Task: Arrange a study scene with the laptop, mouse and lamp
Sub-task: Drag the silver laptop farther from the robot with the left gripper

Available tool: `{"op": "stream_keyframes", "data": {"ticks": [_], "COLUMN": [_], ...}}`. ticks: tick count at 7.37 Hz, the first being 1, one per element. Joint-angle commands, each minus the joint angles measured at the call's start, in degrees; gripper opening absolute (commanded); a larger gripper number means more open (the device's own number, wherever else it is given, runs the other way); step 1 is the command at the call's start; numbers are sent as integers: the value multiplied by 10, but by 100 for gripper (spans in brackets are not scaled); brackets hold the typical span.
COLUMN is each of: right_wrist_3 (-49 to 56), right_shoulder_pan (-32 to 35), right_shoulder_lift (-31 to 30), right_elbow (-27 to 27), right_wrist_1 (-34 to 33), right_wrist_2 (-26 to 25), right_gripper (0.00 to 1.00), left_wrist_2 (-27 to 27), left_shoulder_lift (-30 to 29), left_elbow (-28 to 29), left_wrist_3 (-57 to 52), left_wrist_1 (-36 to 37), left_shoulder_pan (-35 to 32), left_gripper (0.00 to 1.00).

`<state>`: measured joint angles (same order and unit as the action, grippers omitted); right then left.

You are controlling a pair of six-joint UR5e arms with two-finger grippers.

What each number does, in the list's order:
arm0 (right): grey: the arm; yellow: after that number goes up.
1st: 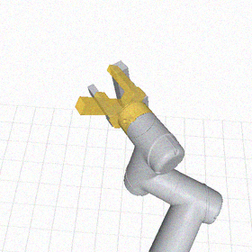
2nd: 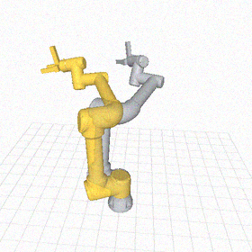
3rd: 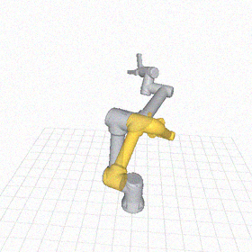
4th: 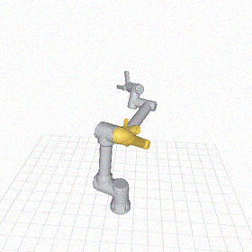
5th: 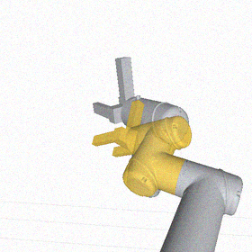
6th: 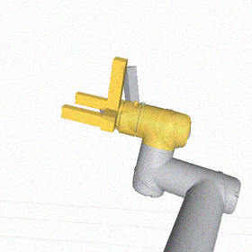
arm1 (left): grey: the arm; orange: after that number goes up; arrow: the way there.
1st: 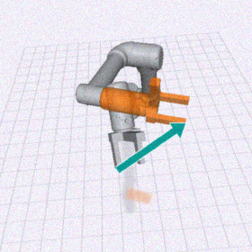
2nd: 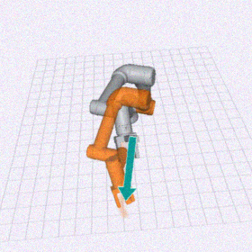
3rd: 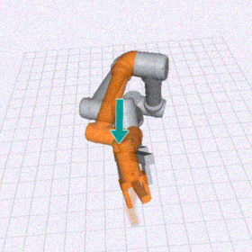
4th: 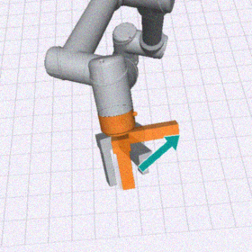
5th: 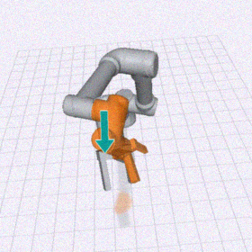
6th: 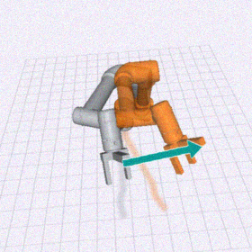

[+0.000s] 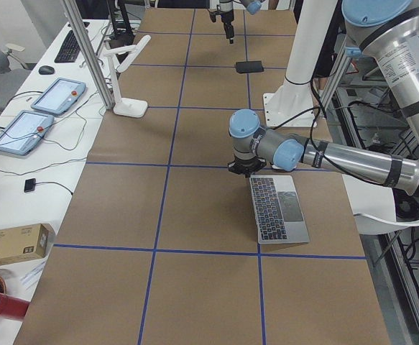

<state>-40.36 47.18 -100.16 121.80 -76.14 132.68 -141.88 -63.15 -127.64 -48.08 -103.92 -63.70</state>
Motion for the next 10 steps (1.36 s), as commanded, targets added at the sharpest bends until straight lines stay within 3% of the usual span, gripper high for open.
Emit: {"op": "stream_keyframes", "data": {"ticks": [1, 6, 10], "right_wrist_3": [0, 0, -1], "right_shoulder_pan": [-1, -2, -2], "right_shoulder_lift": [-1, 0, 3], "right_elbow": [-21, -34, -53], "right_wrist_1": [0, 0, -1], "right_wrist_2": [5, 10, 10], "right_gripper": [99, 99, 99], "left_wrist_2": [0, 5, 9], "left_shoulder_lift": [-59, -183, -333], "left_elbow": [24, 24, 119], "left_wrist_3": [1, 1, 1], "left_wrist_1": [40, 126, 128], "left_shoulder_pan": [-6, -38, -41], "left_gripper": [7, 6, 6]}}
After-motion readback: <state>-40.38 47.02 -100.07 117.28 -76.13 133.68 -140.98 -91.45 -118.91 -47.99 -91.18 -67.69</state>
